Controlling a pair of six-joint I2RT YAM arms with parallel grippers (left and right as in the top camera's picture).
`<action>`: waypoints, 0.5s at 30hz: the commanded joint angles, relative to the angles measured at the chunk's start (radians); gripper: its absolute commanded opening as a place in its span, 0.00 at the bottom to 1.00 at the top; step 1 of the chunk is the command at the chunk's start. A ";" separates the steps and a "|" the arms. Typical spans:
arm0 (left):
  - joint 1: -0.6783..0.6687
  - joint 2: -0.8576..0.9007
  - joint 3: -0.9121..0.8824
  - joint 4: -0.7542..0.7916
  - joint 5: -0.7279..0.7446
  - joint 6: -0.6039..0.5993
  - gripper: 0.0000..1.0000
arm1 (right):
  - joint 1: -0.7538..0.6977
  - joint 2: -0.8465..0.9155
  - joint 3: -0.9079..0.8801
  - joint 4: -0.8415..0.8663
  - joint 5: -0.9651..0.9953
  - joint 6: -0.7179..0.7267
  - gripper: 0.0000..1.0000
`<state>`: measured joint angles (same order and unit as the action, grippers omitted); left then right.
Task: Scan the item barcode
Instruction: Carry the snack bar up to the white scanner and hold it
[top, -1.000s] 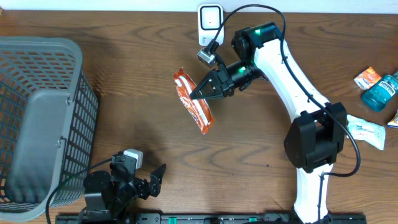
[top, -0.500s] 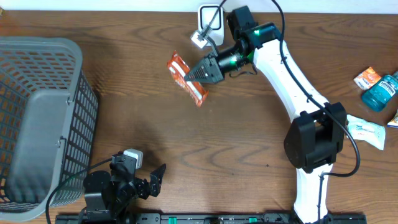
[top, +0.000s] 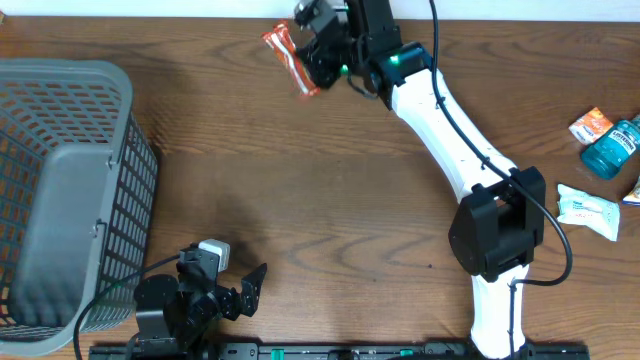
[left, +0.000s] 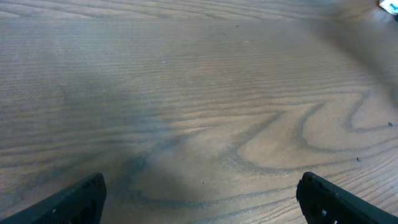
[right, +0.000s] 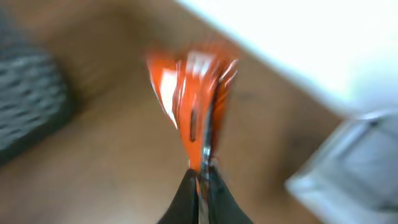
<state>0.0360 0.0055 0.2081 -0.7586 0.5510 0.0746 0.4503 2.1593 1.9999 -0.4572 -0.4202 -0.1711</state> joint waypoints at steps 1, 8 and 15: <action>0.004 -0.002 0.004 -0.004 0.003 -0.002 0.98 | 0.009 0.019 0.008 0.137 0.349 -0.068 0.01; 0.004 -0.002 0.004 -0.004 0.002 -0.002 0.98 | -0.006 0.108 0.008 0.414 0.533 -0.077 0.01; 0.004 -0.002 0.004 -0.004 0.002 -0.002 0.98 | 0.010 0.119 0.008 0.169 0.310 -0.124 0.39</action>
<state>0.0360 0.0055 0.2081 -0.7586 0.5510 0.0746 0.4469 2.2654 2.0022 -0.2630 -0.0238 -0.2489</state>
